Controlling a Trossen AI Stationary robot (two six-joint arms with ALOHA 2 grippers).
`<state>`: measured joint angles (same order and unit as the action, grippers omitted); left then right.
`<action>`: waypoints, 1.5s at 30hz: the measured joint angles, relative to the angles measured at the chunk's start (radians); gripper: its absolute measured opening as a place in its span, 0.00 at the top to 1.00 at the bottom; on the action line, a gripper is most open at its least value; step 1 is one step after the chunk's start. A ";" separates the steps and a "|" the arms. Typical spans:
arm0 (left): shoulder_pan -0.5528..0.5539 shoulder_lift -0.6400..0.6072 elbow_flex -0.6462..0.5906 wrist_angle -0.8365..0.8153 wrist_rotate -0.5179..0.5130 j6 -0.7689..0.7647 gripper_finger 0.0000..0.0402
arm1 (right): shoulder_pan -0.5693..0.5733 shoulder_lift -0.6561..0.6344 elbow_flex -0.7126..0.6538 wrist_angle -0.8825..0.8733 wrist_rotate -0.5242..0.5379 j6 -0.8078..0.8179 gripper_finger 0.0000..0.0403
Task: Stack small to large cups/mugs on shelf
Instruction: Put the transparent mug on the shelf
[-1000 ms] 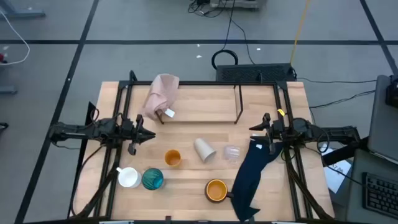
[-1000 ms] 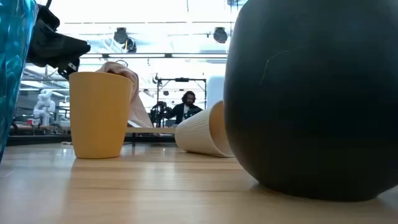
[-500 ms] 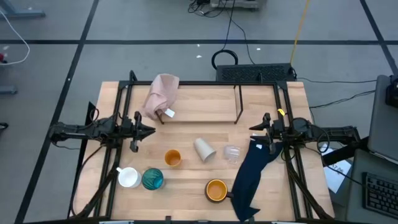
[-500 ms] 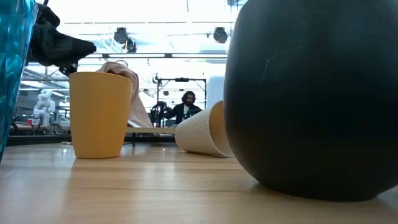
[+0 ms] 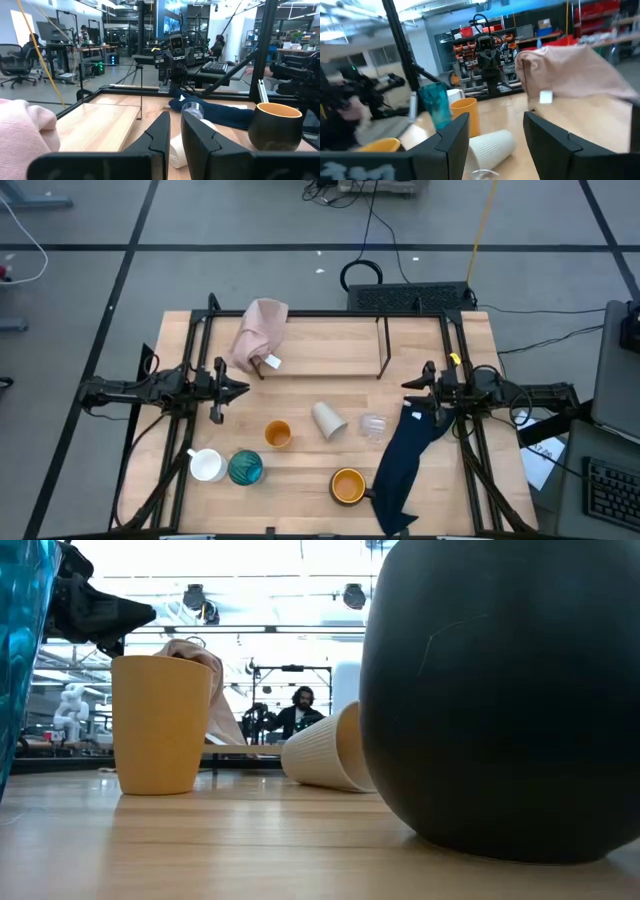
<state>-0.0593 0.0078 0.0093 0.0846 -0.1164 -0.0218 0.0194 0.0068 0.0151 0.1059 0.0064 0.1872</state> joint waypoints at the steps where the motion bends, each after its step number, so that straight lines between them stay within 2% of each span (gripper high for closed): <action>1: 0.000 0.000 0.000 0.000 -0.008 0.000 0.88 | 0.000 0.000 0.000 0.001 0.015 -0.044 0.56; 4: 0.000 0.000 0.000 0.002 -0.041 -0.006 0.89 | 0.000 0.000 0.000 0.001 0.078 -0.099 0.58; 6: 0.000 0.000 0.000 0.003 -0.049 0.002 0.92 | 0.000 0.000 0.000 -0.005 0.104 -0.114 0.63; 8: 0.000 0.000 0.000 0.003 -0.048 0.023 0.97 | 0.000 0.000 0.000 -0.010 0.106 -0.123 0.73; 10: 0.000 0.000 0.000 0.005 -0.047 0.039 0.99 | 0.000 0.003 0.000 -0.017 0.106 -0.133 0.90; 12: 0.000 0.000 0.000 0.016 -0.049 0.040 0.99 | 0.000 0.006 0.000 -0.022 0.121 -0.167 0.96; 16: 0.000 0.000 0.001 0.041 -0.039 0.019 0.99 | 0.000 0.005 0.000 0.001 0.203 -0.166 0.94; 26: 0.000 0.001 0.001 0.057 -0.039 0.019 0.93 | 0.000 0.005 0.000 0.063 0.202 -0.190 0.93; 35: 0.000 0.001 0.001 0.064 -0.042 0.018 0.92 | 0.000 0.005 0.000 0.063 0.202 -0.191 0.93; 40: 0.000 0.000 0.001 0.063 -0.042 0.017 0.92 | 0.000 0.005 0.000 0.063 0.202 -0.095 0.93; 45: 0.000 0.001 0.001 0.065 -0.042 0.017 0.92 | 0.000 0.005 0.000 0.026 0.202 -0.096 0.92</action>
<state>-0.0594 0.0085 0.0105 0.1501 -0.1581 -0.0048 0.0189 0.0120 0.0151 0.1315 0.2081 0.0910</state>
